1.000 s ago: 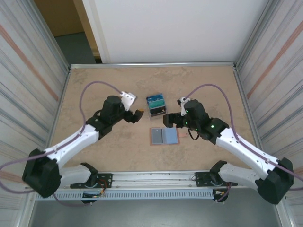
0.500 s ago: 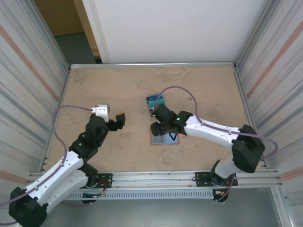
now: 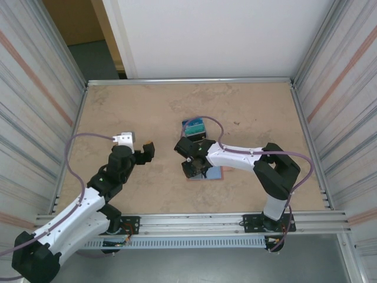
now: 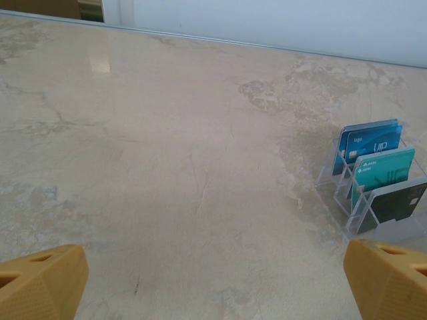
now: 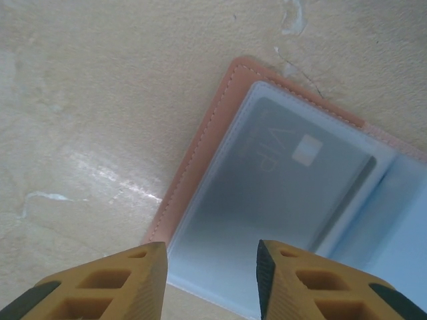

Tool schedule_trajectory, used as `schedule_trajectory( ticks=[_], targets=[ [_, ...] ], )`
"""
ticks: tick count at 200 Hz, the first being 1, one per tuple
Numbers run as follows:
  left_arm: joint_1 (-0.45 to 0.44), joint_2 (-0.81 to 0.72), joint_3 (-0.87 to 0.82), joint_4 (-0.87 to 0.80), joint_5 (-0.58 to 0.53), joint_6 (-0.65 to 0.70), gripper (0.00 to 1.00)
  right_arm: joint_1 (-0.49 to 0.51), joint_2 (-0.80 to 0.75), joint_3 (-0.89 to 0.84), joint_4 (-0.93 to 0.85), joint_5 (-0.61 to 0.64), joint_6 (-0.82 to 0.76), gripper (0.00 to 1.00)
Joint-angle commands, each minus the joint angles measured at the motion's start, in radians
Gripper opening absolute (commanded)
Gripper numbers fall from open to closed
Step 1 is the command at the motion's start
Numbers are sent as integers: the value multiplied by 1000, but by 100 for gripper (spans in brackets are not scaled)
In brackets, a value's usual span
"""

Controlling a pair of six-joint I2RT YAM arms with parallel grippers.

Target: Take the credit cards out of the card holder

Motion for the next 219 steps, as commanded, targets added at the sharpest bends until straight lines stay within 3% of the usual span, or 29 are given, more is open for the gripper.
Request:
schedule_trajectory(
  ticks=[1, 123, 219],
  targets=[
    [13, 5, -5, -5, -14, -26, 99, 5, 30, 32, -35, -7, 13, 41],
    [21, 45, 13, -7, 13, -32, 99, 5, 75, -16, -7, -36, 19, 48],
    [21, 38, 35, -24, 32, -26, 99, -26, 69, -99, 39, -61, 23, 39]
  ],
)
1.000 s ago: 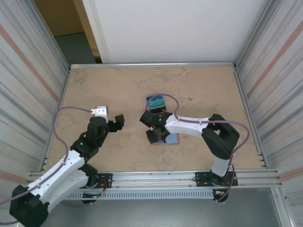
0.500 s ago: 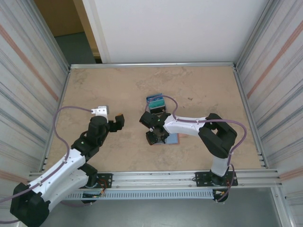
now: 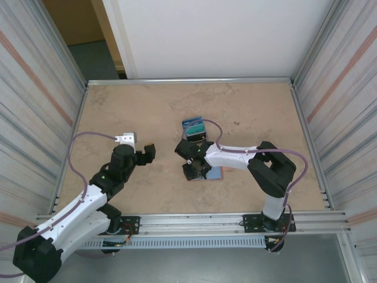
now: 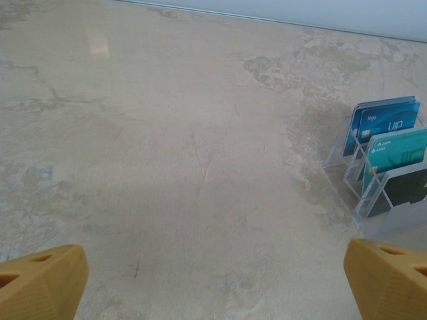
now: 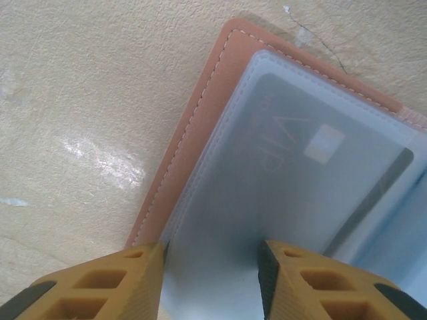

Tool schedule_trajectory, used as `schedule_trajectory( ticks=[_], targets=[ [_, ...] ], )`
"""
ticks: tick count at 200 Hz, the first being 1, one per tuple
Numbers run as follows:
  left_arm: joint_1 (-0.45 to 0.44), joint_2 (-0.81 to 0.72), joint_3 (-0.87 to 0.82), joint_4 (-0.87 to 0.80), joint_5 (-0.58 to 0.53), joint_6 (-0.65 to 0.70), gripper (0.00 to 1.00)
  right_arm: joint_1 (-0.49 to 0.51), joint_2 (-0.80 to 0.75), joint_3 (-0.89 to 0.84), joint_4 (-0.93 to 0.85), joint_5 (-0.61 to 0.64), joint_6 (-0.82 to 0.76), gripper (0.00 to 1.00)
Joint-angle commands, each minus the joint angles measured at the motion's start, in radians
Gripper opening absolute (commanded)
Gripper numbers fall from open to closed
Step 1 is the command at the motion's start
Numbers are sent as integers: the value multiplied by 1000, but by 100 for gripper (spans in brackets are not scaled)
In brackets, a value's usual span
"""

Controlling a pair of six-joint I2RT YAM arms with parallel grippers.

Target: Take the credit cards out of the card holder

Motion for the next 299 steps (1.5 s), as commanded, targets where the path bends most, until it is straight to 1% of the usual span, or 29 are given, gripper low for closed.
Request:
schedule_trajectory(
  ticks=[1, 11, 32, 39, 54, 69, 92, 107, 119, 139, 159, 172, 220, 257, 299],
  targets=[
    [7, -10, 34, -8, 6, -11, 99, -14, 31, -67, 4, -36, 21, 39],
    [7, -10, 38, -10, 11, -11, 99, -24, 21, -79, 23, -52, 22, 38],
    [8, -10, 48, -19, 26, -5, 99, -50, -11, -106, 63, -90, 22, 32],
    [7, -12, 53, -24, 26, -6, 99, -58, -23, -115, 77, -108, 18, 28],
    [4, -15, 60, -24, 29, 1, 99, -83, -47, -132, 105, -144, 14, 23],
    [-6, -16, 67, -21, 26, 12, 99, -99, -68, -142, 115, -160, 10, 21],
    [-35, -11, 83, -20, 20, 27, 99, -102, -108, -141, 115, -160, -9, 20],
    [-57, -3, 93, -15, 6, 35, 99, -102, -138, -148, 122, -173, -26, 16],
    [-81, 6, 100, -11, -13, 43, 99, -102, -163, -162, 142, -205, -44, 13],
    [-130, 19, 111, 0, -69, 57, 99, -105, -209, -194, 180, -262, -71, 11],
    [-166, 34, 122, 11, -104, 68, 99, -105, -241, -222, 197, -305, -95, 11],
    [-178, 47, 126, 23, -109, 69, 99, -106, -258, -235, 193, -301, -102, 12],
    [-215, 102, 154, 42, -133, 86, 99, -139, -307, -282, 165, -234, -71, 25],
    [-249, 143, 182, 41, -164, 116, 99, -191, -338, -328, 154, -188, -37, 26],
    [-273, 189, 196, 36, -183, 131, 99, -232, -347, -349, 152, -182, -31, 26]
  ],
)
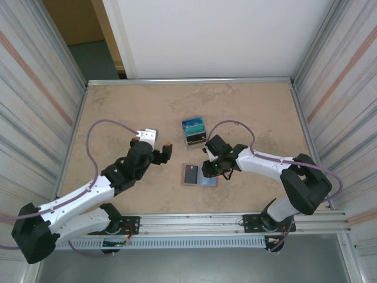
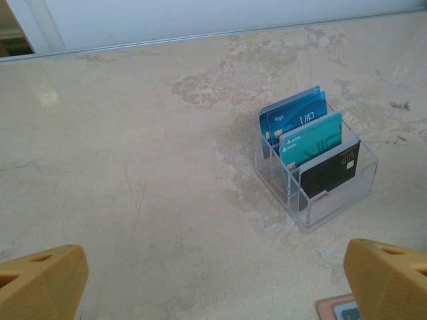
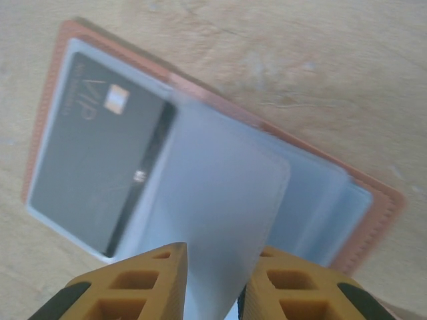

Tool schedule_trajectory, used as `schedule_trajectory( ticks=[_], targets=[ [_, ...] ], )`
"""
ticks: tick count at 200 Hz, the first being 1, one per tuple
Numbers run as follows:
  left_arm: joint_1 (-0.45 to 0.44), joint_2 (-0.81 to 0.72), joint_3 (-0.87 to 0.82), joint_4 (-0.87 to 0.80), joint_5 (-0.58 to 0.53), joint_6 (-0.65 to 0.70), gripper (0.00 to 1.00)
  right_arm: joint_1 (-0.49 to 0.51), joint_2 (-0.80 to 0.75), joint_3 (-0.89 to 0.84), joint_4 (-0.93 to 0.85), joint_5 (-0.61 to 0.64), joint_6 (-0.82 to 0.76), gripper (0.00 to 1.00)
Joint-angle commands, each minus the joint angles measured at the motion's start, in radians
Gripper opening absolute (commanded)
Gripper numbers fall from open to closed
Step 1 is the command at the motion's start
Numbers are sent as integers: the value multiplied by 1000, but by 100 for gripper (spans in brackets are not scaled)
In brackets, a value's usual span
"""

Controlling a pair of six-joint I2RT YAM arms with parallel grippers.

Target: Take the credit cards out of the card holder

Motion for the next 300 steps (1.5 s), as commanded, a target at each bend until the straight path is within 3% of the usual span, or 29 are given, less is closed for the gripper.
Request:
schedule_trajectory(
  ticks=[1, 99, 187, 241, 300],
  targets=[
    [-8, 18, 35, 23, -43, 20, 99, -14, -19, -8, -20, 22, 21, 26],
    [-9, 88, 42, 9, -4, 22, 99, -122, 84, 5, -4, -3, -28, 24],
    [-14, 195, 54, -13, 60, 80, 99, -183, 31, 104, -97, -3, -93, 24],
    [-73, 315, 51, -27, 62, 118, 99, -170, -60, 142, -161, -37, 77, 26],
    [-89, 419, -16, 123, 145, 49, 99, -51, -98, 146, -183, 21, 247, 27]
  ],
)
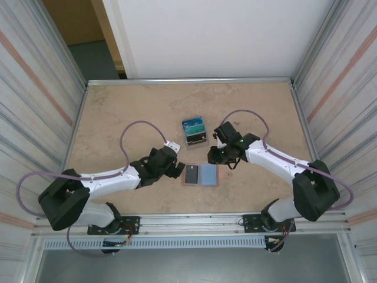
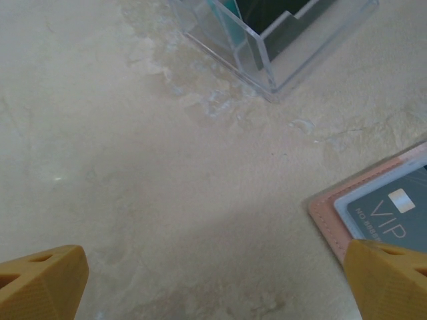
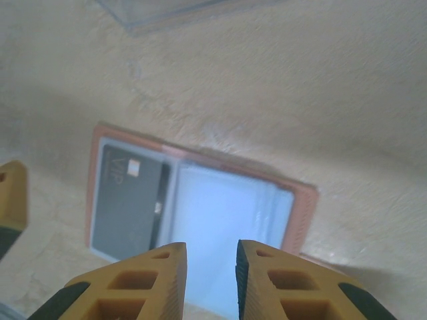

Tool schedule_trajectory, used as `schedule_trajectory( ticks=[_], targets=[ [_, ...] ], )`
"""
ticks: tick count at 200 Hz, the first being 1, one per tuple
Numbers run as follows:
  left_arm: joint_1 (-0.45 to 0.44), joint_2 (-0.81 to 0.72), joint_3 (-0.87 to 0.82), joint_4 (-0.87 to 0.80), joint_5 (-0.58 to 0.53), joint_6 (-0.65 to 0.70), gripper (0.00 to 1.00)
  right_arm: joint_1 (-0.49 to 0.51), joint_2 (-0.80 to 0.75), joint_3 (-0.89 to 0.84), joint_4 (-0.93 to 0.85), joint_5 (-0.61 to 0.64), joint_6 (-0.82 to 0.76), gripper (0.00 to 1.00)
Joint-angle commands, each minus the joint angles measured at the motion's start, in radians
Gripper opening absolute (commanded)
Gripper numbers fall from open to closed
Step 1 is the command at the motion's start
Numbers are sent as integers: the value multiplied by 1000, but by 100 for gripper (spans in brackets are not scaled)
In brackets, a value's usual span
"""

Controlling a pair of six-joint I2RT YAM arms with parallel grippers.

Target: Take the credit cards out of the card holder

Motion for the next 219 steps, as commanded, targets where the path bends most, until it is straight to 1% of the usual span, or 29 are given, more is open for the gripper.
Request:
schedule_trajectory(
  ticks=[1, 37, 63, 105, 150, 186, 219],
  targets=[
    [-4, 27, -29, 86, 44, -36, 99, 44, -17, 27, -39, 25, 109, 27],
    [-13, 73, -47, 101, 27, -74, 99, 98, 24, 44, -11, 26, 163, 26],
    [-49, 100, -46, 99, -14, -84, 99, 114, 62, 58, 6, 19, 178, 26],
    [-118, 160, -36, 104, -69, -153, 99, 112, 81, 52, 38, 2, 196, 24],
    [-171, 215, -4, 109, -74, -187, 99, 102, 68, 22, 42, 11, 209, 23],
    [-176, 209, 2, 115, -68, -209, 99, 90, 66, -8, 74, -12, 219, 22],
    [-176, 170, 1, 85, -106, -217, 99, 81, 66, -17, 86, -22, 221, 21]
  ],
)
